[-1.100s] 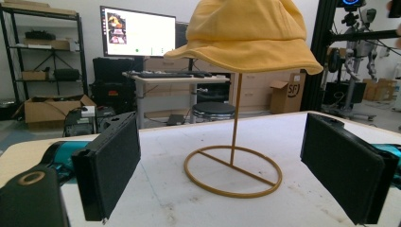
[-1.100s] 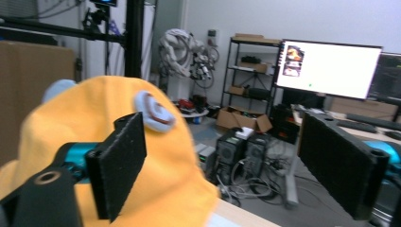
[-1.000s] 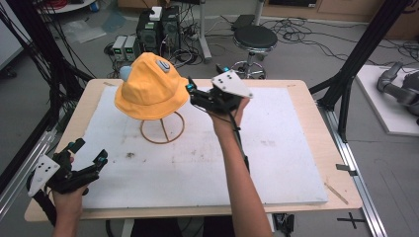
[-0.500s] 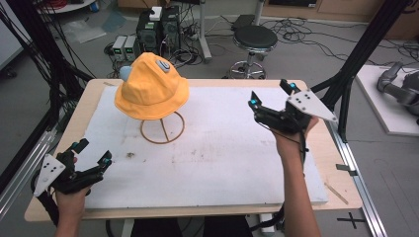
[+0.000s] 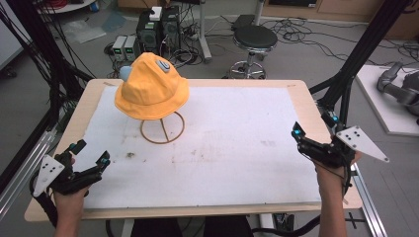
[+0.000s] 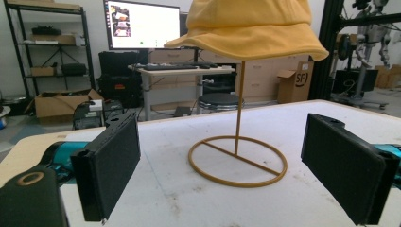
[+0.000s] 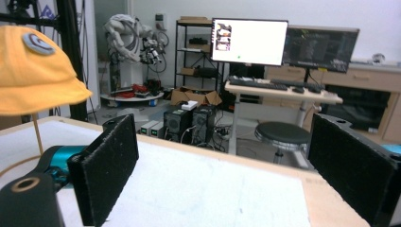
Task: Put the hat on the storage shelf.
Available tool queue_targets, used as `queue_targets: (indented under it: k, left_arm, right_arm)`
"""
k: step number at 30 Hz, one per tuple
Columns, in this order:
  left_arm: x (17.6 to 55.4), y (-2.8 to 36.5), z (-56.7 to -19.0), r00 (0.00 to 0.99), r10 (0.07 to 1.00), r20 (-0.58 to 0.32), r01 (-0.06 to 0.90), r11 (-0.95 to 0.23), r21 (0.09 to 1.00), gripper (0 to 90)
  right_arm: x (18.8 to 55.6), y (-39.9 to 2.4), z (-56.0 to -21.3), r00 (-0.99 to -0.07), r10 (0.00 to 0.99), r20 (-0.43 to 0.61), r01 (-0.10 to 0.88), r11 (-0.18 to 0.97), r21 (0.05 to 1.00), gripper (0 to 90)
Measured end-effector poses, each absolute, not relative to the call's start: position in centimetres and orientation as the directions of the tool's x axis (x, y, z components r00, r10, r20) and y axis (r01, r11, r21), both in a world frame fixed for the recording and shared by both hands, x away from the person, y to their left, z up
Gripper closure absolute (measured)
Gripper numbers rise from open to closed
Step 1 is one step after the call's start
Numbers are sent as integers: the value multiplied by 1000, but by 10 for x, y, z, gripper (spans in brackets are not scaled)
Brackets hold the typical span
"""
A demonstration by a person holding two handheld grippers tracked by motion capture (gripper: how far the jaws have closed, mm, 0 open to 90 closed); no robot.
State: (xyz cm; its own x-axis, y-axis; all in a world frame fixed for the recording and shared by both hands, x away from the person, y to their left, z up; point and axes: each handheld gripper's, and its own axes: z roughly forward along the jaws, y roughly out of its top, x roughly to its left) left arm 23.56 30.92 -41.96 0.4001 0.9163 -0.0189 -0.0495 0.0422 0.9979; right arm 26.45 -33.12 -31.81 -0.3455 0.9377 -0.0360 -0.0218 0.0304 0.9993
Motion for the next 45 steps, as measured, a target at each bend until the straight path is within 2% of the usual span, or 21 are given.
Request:
queue_targets:
  k: [5, 7, 9, 12, 27, 45]
  left_arm:
    - [236, 309, -422, 382, 924, -19, -41, 38, 998, 129]
    - [236, 308, -422, 377, 926, -13, -39, 30, 999, 129]
    - [237, 309, -423, 372, 928, -11, -36, 27, 999, 129]
    - [238, 310, -424, 360, 933, -11, -29, 23, 999, 129]
    - [245, 301, -426, 354, 935, 6, -10, -3, 1000, 129]
    - [247, 302, -425, 347, 938, -11, 1, 12, 1000, 130]
  right_arm:
    - [262, -343, -346, -345, 939, -1, -7, -2, 1000, 97]
    - [264, -346, -369, -355, 935, 0, -7, -3, 1000, 97]
    - [267, -348, -377, -361, 933, 0, 16, 6, 1000, 97]
    - [269, -349, -387, -370, 929, 4, 0, -4, 1000, 97]
    - [263, -354, -413, -351, 934, 59, 21, -55, 998, 98]
    - [260, -352, -415, -375, 925, 61, 17, -59, 998, 98]
